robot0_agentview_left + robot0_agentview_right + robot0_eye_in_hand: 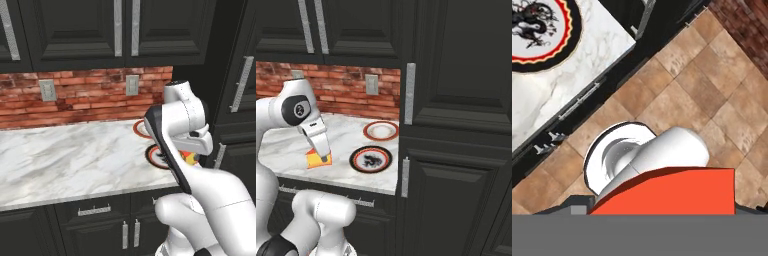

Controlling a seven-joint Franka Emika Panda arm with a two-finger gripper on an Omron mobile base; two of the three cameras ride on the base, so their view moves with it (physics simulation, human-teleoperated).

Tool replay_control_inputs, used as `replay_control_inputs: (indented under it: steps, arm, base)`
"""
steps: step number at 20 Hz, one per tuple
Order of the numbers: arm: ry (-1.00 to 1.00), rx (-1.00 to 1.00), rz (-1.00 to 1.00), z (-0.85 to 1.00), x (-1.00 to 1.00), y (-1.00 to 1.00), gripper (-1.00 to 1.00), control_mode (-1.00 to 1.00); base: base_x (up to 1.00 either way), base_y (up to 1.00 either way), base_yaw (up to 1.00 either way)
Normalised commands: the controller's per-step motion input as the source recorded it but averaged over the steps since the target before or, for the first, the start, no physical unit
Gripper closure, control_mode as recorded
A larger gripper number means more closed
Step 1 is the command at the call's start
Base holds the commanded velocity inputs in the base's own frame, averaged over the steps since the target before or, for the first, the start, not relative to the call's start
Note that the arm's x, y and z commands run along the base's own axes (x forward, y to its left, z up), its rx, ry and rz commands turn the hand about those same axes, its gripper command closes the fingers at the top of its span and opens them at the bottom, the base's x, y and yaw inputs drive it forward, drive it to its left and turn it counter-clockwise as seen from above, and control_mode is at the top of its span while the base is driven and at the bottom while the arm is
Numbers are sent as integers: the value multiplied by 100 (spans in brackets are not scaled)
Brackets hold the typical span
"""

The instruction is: Pick the cheese from the counter and place it in the microwave.

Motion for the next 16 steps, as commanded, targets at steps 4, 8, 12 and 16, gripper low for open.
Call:
replay_control_inputs:
  steps: [4, 8, 12, 16]
  arm:
    - [0, 0, 0, 0, 0, 0, 100, -100]
    - [4, -1, 0, -4, -16, 0, 100, 100]
    - [0, 0, 0, 0, 0, 0, 100, 100]
    - [0, 0, 0, 0, 0, 0, 100, 100]
  base:
    - [0, 0, 0]
    - [-50, 0, 3]
    - [-100, 0, 4]
    - [-100, 0, 0]
